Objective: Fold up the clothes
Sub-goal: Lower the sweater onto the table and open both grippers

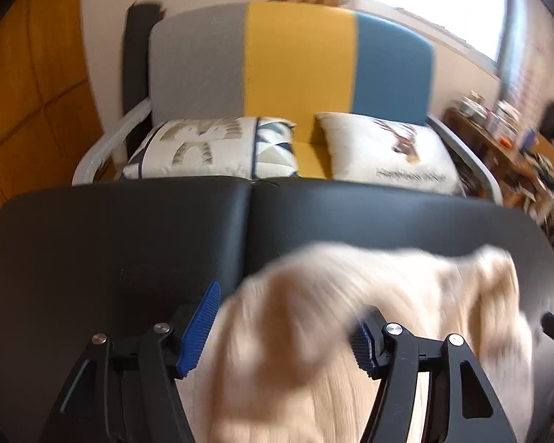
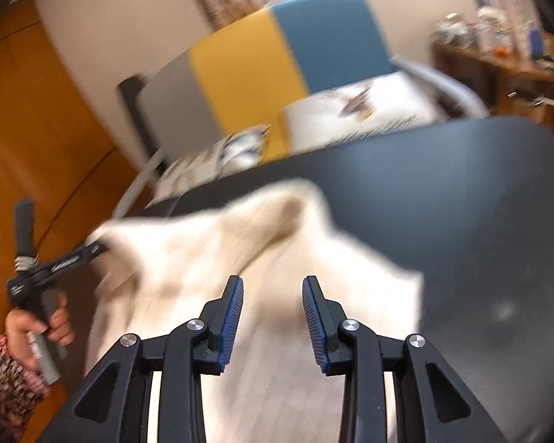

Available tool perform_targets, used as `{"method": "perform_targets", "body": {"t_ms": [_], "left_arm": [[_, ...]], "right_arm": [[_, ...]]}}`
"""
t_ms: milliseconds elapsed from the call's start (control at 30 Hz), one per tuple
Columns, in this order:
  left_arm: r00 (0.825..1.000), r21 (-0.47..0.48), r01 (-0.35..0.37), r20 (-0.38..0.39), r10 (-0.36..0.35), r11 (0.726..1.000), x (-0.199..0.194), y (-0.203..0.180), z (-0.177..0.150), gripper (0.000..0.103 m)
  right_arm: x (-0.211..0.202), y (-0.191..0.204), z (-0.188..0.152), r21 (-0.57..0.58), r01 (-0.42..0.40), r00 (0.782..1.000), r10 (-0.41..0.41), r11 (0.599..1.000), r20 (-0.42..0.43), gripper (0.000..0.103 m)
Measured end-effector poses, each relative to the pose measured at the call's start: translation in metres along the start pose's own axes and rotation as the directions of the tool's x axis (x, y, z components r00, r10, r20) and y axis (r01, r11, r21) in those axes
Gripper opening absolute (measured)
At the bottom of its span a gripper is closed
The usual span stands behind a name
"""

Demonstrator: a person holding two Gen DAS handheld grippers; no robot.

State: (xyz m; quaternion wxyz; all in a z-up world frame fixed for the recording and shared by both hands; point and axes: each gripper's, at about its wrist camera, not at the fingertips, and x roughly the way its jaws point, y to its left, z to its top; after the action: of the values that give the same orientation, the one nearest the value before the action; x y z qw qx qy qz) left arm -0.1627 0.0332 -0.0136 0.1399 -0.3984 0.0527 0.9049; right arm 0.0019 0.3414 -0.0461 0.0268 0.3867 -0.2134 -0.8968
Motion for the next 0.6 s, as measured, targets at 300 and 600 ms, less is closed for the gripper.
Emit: {"method": "perform_targets", "body": {"t_ms": [300, 600], "left_arm": [[0.999, 0.095, 0.021, -0.051, -0.016, 0.995, -0.047, -0.018, -0.099, 0.073], [0.991, 0.187, -0.115, -0.038, 0.125, 0.976, -0.037, -0.04, -0.142, 0.075]], "right_arm": [[-0.054, 0.008, -0.084, -0.182, 0.039, 0.984, -0.07, 0.983, -0.166, 0.036], [-0.03, 0.041, -0.134, -0.389, 0.063, 0.946, -0.179, 0.919, -0.271, 0.04]]}}
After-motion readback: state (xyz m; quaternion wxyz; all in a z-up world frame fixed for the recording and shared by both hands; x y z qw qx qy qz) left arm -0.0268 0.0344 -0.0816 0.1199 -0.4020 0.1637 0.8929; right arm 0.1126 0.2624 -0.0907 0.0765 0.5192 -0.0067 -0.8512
